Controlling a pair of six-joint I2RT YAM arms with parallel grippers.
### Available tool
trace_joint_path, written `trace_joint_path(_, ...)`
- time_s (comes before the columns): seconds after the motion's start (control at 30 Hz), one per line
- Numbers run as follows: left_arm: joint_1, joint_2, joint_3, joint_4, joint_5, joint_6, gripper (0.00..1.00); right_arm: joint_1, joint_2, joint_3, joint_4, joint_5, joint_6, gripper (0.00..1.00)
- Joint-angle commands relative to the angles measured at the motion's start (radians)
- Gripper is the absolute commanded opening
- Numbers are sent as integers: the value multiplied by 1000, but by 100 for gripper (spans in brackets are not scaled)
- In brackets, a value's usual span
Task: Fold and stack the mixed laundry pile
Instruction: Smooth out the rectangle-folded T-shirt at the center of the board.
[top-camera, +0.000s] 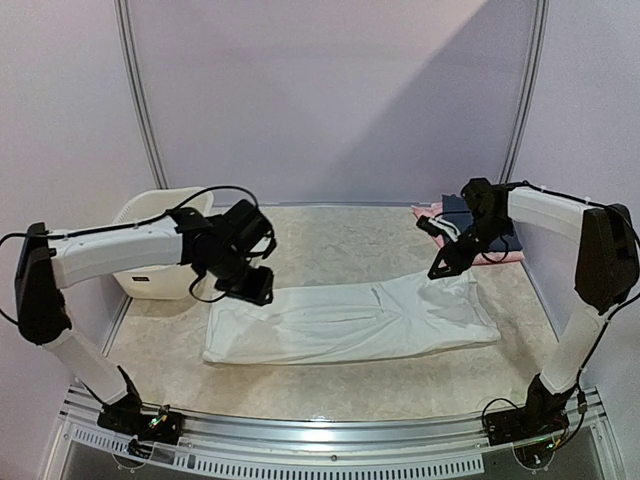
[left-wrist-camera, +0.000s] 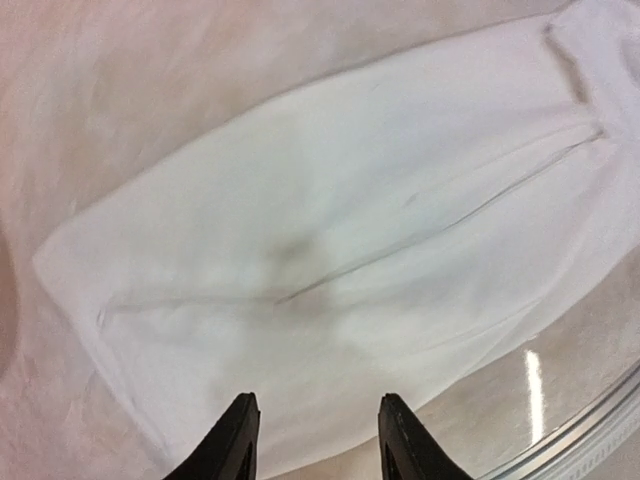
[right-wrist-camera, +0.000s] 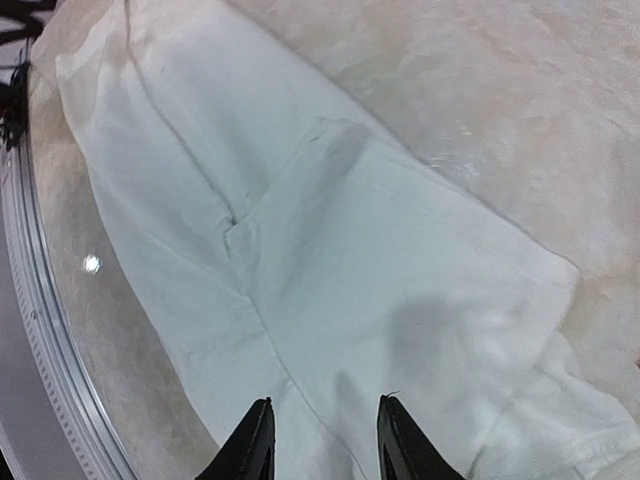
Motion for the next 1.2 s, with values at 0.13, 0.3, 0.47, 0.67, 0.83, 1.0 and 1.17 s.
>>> trace_joint_path(0.13, 122, -206, -355, 87, -163, -196, 45, 219, 90, 0, 12, -17, -93, 36)
trace_joint_path(0.3, 159, -154, -378, 174, -166, -221, 46, 293, 138, 25, 13, -13, -88, 36)
trace_joint_path(0.47, 198, -91, -407, 281, -149, -227, 48, 316, 137, 16, 19, -14, -83, 36)
trace_joint_path(0.67, 222, -51, -422, 340, -142, -221, 48, 326, 129, -10, 30, 9, -83, 36)
trace_joint_path(0.83, 243, 3, -421, 349, -104, -199, 48, 325, 131, -14, 35, 1, -82, 37)
trace_joint_path(1.0, 249, 14, -431, 362, -123, -190, 48, 327, 135, -15, 35, -1, -80, 37)
trace_joint_path(1.17, 249, 11, -409, 304, -185, -162, 48, 328, 147, -23, 30, 4, -83, 37)
